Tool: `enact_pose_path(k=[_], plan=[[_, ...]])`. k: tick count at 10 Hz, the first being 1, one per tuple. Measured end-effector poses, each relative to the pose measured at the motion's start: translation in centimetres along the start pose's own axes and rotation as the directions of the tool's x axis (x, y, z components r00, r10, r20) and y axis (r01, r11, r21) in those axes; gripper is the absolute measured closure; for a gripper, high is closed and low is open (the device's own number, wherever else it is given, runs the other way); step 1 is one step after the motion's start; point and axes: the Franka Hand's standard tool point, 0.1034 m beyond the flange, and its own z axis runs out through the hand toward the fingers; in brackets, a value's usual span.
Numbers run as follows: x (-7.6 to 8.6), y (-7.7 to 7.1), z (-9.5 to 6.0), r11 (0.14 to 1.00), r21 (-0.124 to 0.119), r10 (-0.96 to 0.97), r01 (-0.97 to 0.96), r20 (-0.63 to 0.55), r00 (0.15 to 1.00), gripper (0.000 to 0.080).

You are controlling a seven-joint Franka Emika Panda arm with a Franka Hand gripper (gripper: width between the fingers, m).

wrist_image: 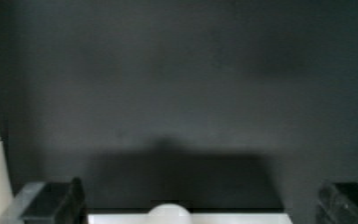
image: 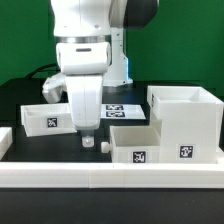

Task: Assemble drawer

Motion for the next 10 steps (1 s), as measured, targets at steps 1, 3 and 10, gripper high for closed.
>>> enact_pose_path(k=[1, 3, 10], plan=[[0.3, 0.0, 0.4, 1.0, 0.003, -0.001, 0.001, -0.004, 1.0, 0.0151], [0.9, 0.1, 1.4, 1.0, 0.013, -0.008, 0.008, -0.013, 1.0, 0.0151], [4.2, 0.3, 2.6, 1.0, -0.001, 0.002, -0.002, -0.042, 0.999, 0.0151]])
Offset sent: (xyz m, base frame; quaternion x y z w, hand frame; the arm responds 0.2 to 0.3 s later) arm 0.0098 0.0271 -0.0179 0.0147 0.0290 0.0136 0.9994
